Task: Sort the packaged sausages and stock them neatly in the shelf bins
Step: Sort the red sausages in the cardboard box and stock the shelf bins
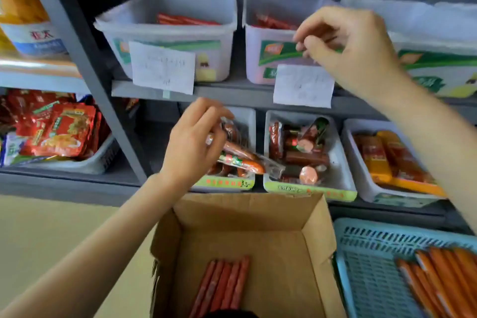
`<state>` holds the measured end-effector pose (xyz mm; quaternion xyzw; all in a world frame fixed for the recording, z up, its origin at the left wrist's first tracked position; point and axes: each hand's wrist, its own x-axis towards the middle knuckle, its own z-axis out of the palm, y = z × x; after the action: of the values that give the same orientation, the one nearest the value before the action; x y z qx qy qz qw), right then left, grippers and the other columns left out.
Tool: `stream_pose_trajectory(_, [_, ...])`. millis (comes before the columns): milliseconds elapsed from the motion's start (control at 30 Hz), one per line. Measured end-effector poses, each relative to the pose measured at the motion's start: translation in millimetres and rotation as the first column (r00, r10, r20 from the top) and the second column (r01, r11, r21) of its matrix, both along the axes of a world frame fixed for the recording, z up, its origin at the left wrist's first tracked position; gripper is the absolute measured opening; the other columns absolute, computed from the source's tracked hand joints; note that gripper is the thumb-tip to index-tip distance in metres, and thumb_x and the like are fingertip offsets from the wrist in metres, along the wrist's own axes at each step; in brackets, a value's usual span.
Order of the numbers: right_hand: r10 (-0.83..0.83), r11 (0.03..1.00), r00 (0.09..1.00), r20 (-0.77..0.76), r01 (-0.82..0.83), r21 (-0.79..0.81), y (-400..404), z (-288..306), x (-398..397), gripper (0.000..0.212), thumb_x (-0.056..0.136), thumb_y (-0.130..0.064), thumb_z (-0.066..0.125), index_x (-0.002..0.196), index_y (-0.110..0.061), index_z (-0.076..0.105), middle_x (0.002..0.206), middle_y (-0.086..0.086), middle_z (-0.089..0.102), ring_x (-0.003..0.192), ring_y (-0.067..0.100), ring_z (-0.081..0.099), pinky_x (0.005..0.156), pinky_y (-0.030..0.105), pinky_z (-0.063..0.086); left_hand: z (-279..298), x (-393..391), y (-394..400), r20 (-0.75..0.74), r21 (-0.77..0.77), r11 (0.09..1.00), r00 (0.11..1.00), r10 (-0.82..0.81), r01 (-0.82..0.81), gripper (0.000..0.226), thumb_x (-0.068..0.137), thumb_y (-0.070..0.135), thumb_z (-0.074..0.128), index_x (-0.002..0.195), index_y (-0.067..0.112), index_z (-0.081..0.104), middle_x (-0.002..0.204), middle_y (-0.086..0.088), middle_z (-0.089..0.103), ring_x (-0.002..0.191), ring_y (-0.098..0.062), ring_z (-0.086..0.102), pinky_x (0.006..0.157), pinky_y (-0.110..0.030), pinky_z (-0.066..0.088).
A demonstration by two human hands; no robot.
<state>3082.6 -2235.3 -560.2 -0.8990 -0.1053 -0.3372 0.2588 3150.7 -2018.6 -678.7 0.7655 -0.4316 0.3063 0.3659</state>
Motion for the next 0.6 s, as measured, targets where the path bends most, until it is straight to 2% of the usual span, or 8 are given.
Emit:
stream_pose_trajectory(67, [0.099,0.995,0.981,-0.168,-0.098,0.015,20.4,-76.1,-11.7,0.014,0.087,-0.008,0.056,0.095,-0.010,0.067,0.089,-0.001,0.067,0.079,0.008,0.061,0.076,0.022,0.051,-74.8,-13.8,17.7,-0.227,0.199,0.980,0.971,0.075,-0.030,0.018,0.084,0.004,0.053,0.100,0.005,0.061,0.103,-0.009,0.057,0.084,-0.022,0.057,0.072,-0.015,0.036])
stream_pose_trajectory(100, [0.116,0.991,0.940,-0.319,-0.130,-0.022,29.7,-121.1,-16.0,0.015,0.088,-0.009,0.057,0.099,-0.012,0.067,0.094,-0.002,0.066,0.081,0.006,0.060,0.078,0.023,0.051,-109.3,-19.9,24.2,-0.336,0.366,0.931,0.931,0.144,-0.012,0.024,0.085,0.007,0.055,0.108,0.008,0.060,0.112,-0.008,0.055,0.093,-0.024,0.057,0.077,-0.016,0.036])
stream_pose_trajectory(200, [0.045,0.942,0.638,-0.769,-0.283,-0.179,50.4,-255.4,-28.6,0.037,0.093,-0.008,0.049,0.128,-0.020,0.054,0.127,-0.005,0.050,0.115,0.011,0.047,0.101,0.032,0.039,-204.7,-39.5,38.0,-0.437,0.795,0.595,0.788,0.434,0.113,0.045,0.093,0.027,0.049,0.135,0.015,0.040,0.136,-0.007,0.039,0.122,-0.029,0.040,0.101,-0.034,0.035])
stream_pose_trajectory(233, [0.008,0.904,0.559,-0.829,-0.358,-0.232,55.8,-292.3,-33.4,0.046,0.092,-0.003,0.044,0.135,-0.021,0.047,0.139,-0.004,0.042,0.128,0.016,0.038,0.107,0.035,0.034,-228.3,-49.2,41.1,-0.465,0.843,0.508,0.715,0.522,0.177,0.050,0.093,0.033,0.047,0.138,0.016,0.036,0.138,-0.008,0.036,0.126,-0.031,0.037,0.103,-0.038,0.034])
stream_pose_trajectory(300, [-0.060,0.798,0.470,-0.881,-0.508,-0.325,68.9,-347.3,-44.3,0.059,0.090,0.006,0.039,0.143,-0.020,0.037,0.153,-0.003,0.027,0.140,0.022,0.022,0.111,0.045,0.028,-268.5,-71.9,44.7,-0.540,0.841,0.441,0.541,0.645,0.314,0.062,0.091,0.041,0.048,0.144,0.018,0.026,0.142,-0.013,0.033,0.130,-0.036,0.032,0.107,-0.042,0.032])
stream_pose_trajectory(367, [-0.091,0.687,0.404,-0.910,-0.636,-0.351,87.4,-382.4,-53.9,0.059,0.093,0.005,0.037,0.147,-0.019,0.031,0.157,-0.003,0.019,0.145,0.022,0.011,0.114,0.051,0.018,-298.3,-90.4,48.7,-0.550,0.830,0.395,0.455,0.701,0.394,0.078,0.090,0.045,0.049,0.151,0.021,0.005,0.146,-0.017,0.027,0.134,-0.038,0.028,0.108,-0.044,0.029])
stream_pose_trajectory(467, [-0.104,0.615,0.428,-0.898,-0.681,-0.396,102.2,-410.4,-64.6,0.047,0.100,-0.008,0.030,0.145,-0.019,0.033,0.155,0.002,0.023,0.146,0.025,0.010,0.116,0.052,0.006,-317.0,-96.7,56.0,-0.483,0.875,0.350,0.540,0.690,0.335,0.087,0.090,0.041,0.053,0.150,0.017,-0.007,0.143,-0.016,0.028,0.131,-0.036,0.035,0.107,-0.040,0.032])
stream_pose_trajectory(600, [-0.245,0.588,0.459,-0.854,-0.630,-0.507,87.5,-419.7,-70.7,0.041,0.099,-0.007,0.029,0.138,-0.009,0.042,0.151,0.016,0.025,0.143,0.031,0.015,0.116,0.051,0.000,-323.1,-94.2,55.5,-0.475,0.879,0.354,0.509,0.718,0.320,0.097,0.085,0.044,0.061,0.148,0.008,-0.002,0.137,-0.014,0.031,0.127,-0.031,0.039,0.104,-0.038,0.037])
